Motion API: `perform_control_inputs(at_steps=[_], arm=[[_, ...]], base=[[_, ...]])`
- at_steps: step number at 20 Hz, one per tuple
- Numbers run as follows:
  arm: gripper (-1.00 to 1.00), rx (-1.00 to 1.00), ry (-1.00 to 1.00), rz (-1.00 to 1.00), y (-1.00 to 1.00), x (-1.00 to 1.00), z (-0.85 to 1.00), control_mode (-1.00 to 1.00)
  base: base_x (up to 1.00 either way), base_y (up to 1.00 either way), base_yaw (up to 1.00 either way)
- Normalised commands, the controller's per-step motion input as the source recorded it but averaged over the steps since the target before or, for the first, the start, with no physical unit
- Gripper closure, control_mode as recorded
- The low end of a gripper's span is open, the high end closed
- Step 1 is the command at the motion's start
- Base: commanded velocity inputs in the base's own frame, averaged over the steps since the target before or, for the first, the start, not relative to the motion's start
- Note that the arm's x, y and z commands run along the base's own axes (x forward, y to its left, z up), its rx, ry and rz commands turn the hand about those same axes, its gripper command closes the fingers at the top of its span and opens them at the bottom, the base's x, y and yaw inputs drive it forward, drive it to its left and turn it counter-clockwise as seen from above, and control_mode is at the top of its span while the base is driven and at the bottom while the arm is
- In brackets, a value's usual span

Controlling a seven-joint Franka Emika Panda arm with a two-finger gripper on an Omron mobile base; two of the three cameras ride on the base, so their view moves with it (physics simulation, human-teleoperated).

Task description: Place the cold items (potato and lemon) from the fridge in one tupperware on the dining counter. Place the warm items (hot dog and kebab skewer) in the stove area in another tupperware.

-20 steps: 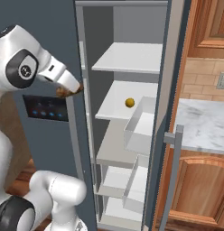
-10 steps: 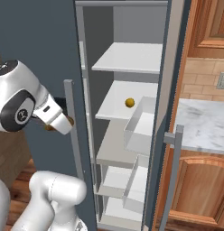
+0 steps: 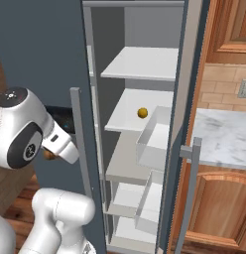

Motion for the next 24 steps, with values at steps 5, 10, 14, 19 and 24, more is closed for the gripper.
perform_control_inputs(at_steps=[5, 10, 14, 19, 24], arm=[[1.00, 0.00, 0.03, 0.02, 0.01, 0.00, 0.00, -1.00], [1.00, 0.00, 0.00, 0.00, 0.00, -0.13, 0.00, -1.00], [1.00, 0.00, 0.00, -0.03, 0.00, -0.28, -0.01, 1.00], [1.00, 0.00, 0.00, 0.00, 0.00, 0.00, 0.00, 1.00], [1.00, 0.00, 0.00, 0.00, 0.00, 0.00, 0.00, 1.00]], base=[[0.00, 0.00, 0.00], [0.00, 0.00, 0.00], [-0.36, 0.07, -0.09], [-0.96, 0.31, -0.37], [-0.66, 0.34, -0.66]])
